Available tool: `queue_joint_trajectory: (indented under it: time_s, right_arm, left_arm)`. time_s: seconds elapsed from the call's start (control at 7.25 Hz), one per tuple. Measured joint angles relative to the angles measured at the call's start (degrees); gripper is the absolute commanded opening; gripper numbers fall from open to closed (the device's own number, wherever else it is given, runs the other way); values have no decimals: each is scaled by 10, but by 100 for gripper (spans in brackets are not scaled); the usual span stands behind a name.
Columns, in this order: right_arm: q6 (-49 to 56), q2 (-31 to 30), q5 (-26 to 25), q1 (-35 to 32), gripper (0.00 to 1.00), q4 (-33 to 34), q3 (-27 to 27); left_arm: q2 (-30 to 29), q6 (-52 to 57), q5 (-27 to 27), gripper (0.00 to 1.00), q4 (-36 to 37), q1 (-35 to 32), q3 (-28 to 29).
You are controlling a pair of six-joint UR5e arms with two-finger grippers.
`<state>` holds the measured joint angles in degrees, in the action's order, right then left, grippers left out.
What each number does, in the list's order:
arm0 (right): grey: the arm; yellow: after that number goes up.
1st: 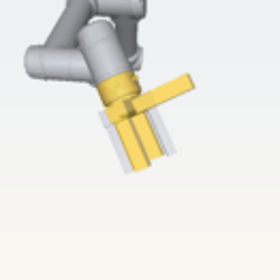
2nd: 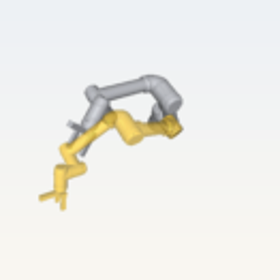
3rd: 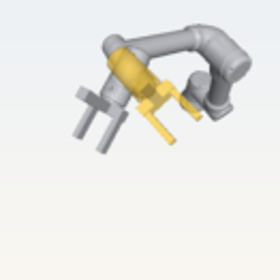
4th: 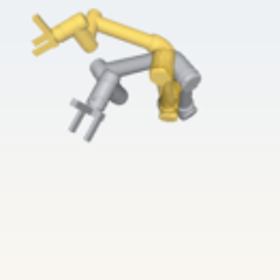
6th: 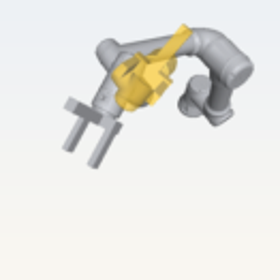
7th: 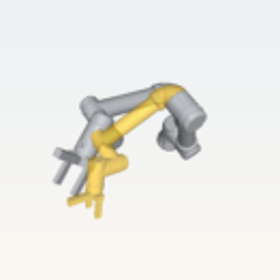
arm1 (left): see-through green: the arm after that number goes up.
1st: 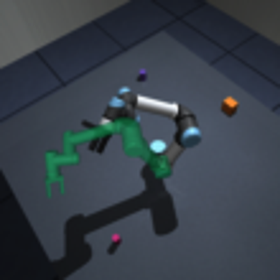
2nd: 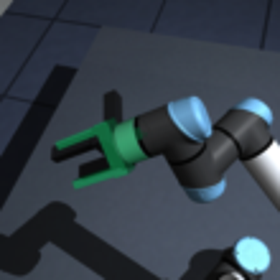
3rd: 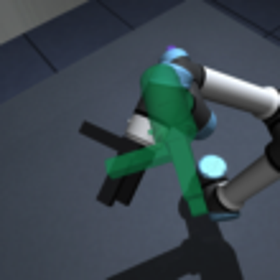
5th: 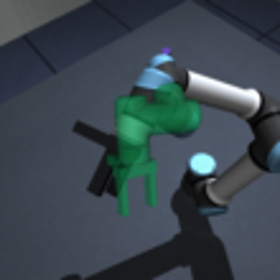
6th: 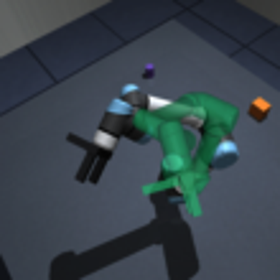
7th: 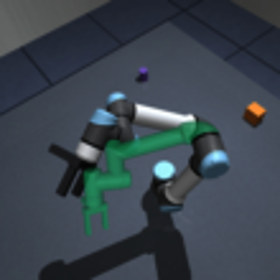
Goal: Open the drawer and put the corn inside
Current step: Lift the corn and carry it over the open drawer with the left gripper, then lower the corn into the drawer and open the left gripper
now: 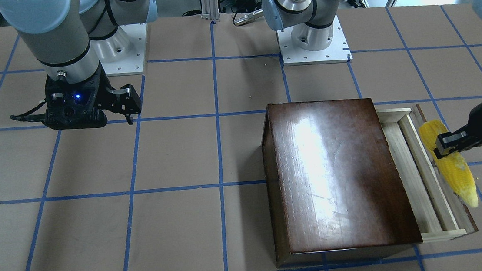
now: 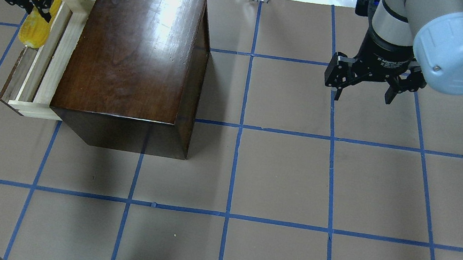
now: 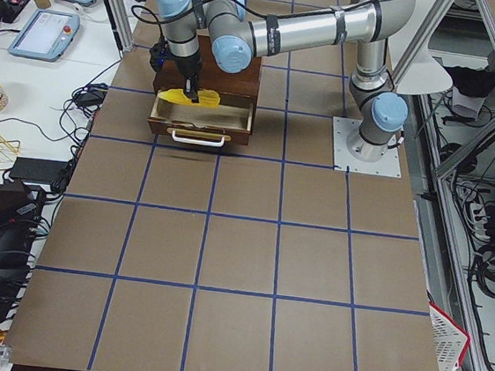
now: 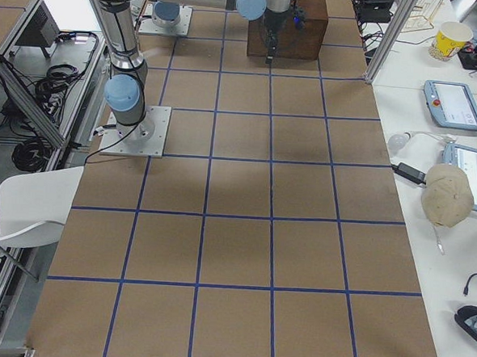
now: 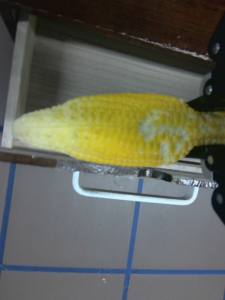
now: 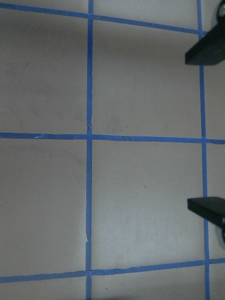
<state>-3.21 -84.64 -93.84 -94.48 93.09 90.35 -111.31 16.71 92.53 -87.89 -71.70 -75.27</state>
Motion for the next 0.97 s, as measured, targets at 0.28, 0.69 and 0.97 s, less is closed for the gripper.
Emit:
queue_joint_trajectory:
  time_s: [0.28, 0.69, 0.97]
  right_arm:
    - [0, 0, 0, 0, 100, 0, 0]
    - [0, 0, 0, 0, 100, 0, 0]
    - [0, 0, 0, 0, 100, 0, 0]
  left_arm:
    - [-6, 35, -3, 0, 33, 3, -28]
    - [-9, 36, -22, 7, 71, 3, -67]
    - [-9, 33, -24, 24, 73, 9, -82]
